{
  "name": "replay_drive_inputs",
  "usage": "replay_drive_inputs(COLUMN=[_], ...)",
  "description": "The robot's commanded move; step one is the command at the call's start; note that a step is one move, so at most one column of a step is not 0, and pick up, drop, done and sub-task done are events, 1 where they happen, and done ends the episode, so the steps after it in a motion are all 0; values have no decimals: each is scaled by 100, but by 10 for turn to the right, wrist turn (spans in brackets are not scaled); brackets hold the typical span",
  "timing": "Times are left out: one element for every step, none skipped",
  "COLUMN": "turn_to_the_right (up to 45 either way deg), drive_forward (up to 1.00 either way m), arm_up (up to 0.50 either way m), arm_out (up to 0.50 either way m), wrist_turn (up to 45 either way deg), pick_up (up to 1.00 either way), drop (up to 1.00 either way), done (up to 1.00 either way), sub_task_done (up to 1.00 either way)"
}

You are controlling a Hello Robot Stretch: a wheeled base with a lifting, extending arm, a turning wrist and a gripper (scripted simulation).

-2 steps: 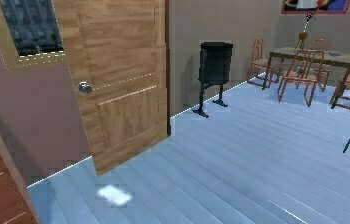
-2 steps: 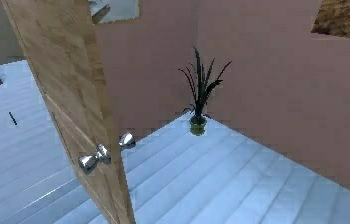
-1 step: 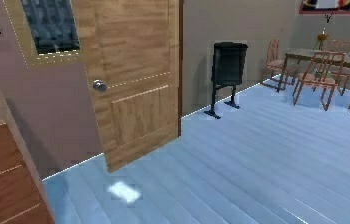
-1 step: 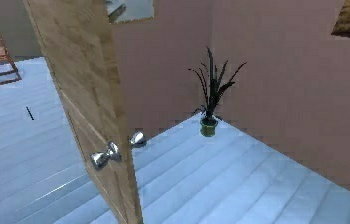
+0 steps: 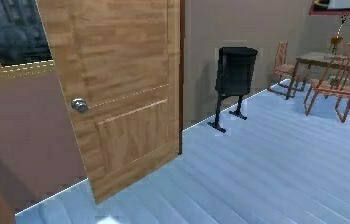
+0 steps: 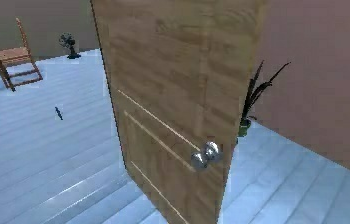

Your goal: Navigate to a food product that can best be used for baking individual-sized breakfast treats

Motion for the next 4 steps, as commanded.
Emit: replay_drive_inputs(turn_to_the_right=[450,60,0,60], drive_forward=[0,0,100,0], arm_up=[0,0,0,0], arm_out=[0,0,0,0], wrist_turn=[0,0,0,0], pick_up=[0,0,0,0], drop=[0,0,0,0], done=[0,0,0,0], sub_task_done=[0,0,0,0])
